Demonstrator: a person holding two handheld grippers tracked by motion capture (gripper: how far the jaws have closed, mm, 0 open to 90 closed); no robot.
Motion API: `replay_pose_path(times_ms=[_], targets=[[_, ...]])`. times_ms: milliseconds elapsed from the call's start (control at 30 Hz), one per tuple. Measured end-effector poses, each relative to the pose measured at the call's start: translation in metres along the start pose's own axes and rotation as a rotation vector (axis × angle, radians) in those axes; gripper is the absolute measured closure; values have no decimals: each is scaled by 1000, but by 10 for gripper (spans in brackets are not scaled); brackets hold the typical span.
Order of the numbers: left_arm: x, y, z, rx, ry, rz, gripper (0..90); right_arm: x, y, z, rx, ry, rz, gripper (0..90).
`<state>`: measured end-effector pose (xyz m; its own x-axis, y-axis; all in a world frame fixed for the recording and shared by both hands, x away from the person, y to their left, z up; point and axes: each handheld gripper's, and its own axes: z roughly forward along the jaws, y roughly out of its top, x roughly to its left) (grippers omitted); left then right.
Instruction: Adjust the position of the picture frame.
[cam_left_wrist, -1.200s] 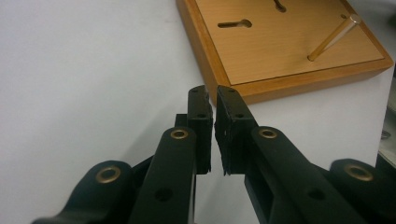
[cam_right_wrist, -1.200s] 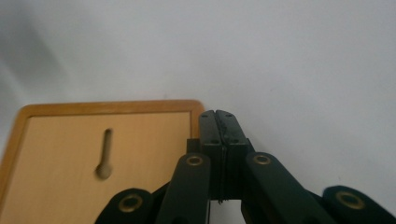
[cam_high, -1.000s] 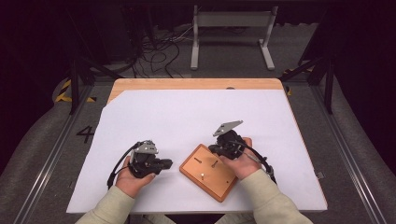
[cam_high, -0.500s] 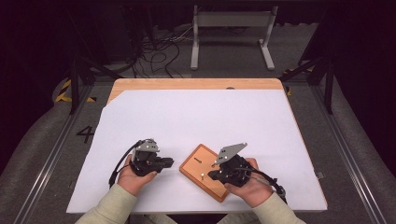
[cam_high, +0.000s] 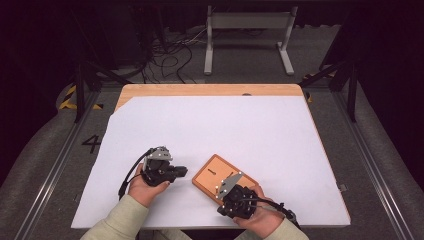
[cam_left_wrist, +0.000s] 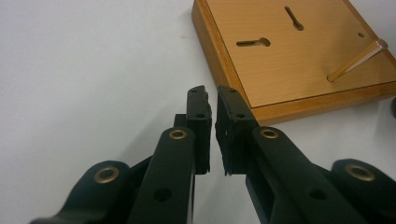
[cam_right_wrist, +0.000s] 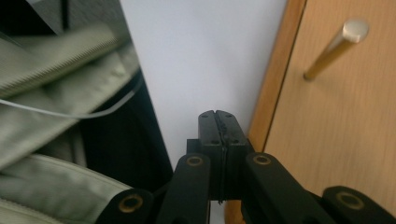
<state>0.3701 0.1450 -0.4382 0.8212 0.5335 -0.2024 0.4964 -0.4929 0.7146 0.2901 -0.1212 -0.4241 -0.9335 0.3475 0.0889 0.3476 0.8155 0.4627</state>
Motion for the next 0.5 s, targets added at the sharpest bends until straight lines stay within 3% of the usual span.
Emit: replay_pose_path(times_ms=[167,233,367,500], targets=[[0,1,1,4,-4,3,835,-2,-2,2,17,-17,-1,900],[0,1,2,4,-5,2,834,-5,-5,1,36,-71,1,900],[0,1,2,2,-6,1,833,-15,-12,-2,36,-105,31,900],[-1,1,2,9,-8,-4,832,-33,-24,-11,36,-192,77,900]])
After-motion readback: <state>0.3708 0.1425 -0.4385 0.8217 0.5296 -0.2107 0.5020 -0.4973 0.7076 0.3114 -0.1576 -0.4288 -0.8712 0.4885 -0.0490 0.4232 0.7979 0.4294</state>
